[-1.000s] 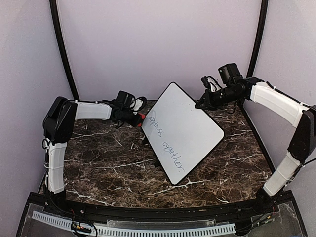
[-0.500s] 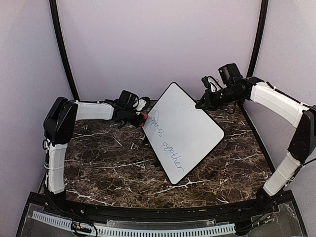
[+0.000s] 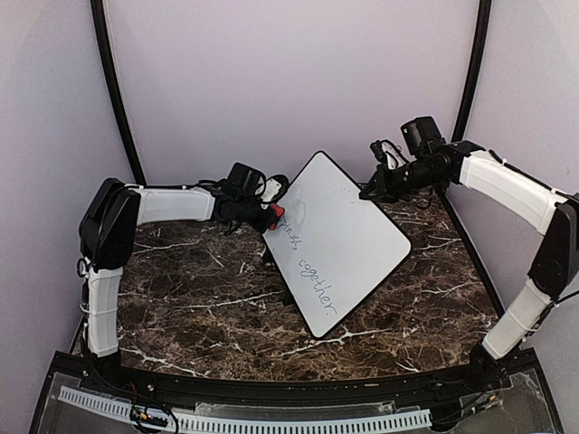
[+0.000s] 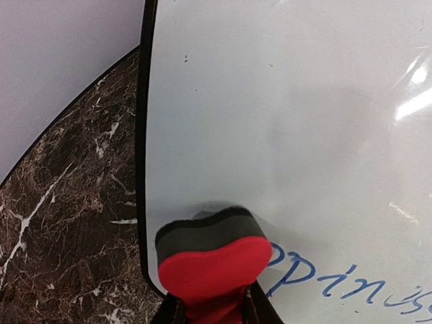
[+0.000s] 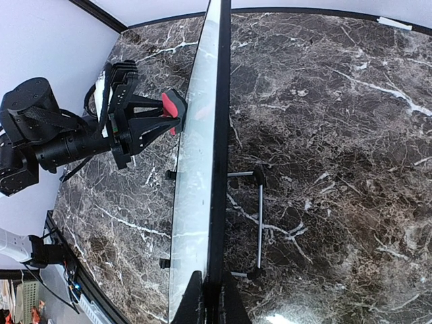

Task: Erase the whiteboard
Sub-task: Erase the center of the whiteboard.

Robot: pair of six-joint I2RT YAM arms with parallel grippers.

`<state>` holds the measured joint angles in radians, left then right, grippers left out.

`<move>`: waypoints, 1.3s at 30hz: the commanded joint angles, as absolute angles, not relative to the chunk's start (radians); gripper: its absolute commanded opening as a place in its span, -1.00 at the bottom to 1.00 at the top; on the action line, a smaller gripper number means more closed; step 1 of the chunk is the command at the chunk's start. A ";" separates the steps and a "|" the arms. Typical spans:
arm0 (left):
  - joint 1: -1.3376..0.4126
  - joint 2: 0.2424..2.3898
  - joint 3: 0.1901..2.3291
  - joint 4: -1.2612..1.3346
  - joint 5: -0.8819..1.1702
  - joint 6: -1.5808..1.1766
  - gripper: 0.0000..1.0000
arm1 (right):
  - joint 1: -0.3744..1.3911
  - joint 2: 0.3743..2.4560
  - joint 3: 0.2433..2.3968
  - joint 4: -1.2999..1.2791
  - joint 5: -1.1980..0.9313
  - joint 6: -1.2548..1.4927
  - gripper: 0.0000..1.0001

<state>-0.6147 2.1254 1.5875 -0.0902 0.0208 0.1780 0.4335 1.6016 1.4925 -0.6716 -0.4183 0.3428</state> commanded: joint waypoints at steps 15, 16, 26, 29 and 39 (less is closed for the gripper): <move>-0.539 2.148 1.634 -0.106 0.081 0.201 -1.00 | 0.479 1.598 1.468 -0.662 -0.527 0.221 -1.00; -0.556 2.143 1.615 -0.091 0.076 0.204 -1.00 | 0.478 1.597 1.465 -0.661 -0.526 0.221 -1.00; -0.642 2.092 1.526 -0.027 0.065 0.187 -1.00 | 0.479 1.595 1.459 -0.655 -0.529 0.221 -1.00; -0.659 2.090 1.515 -0.025 0.090 0.198 -1.00 | 0.479 1.598 1.462 -0.656 -0.529 0.221 -1.00; -0.725 2.058 1.449 -0.003 0.145 0.252 -1.00 | 0.479 1.601 1.468 -0.662 -0.529 0.219 -1.00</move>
<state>-0.6476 2.0743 1.4956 -0.0124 -0.0021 0.2298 0.4381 1.5986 1.4853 -0.6544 -0.4179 0.3382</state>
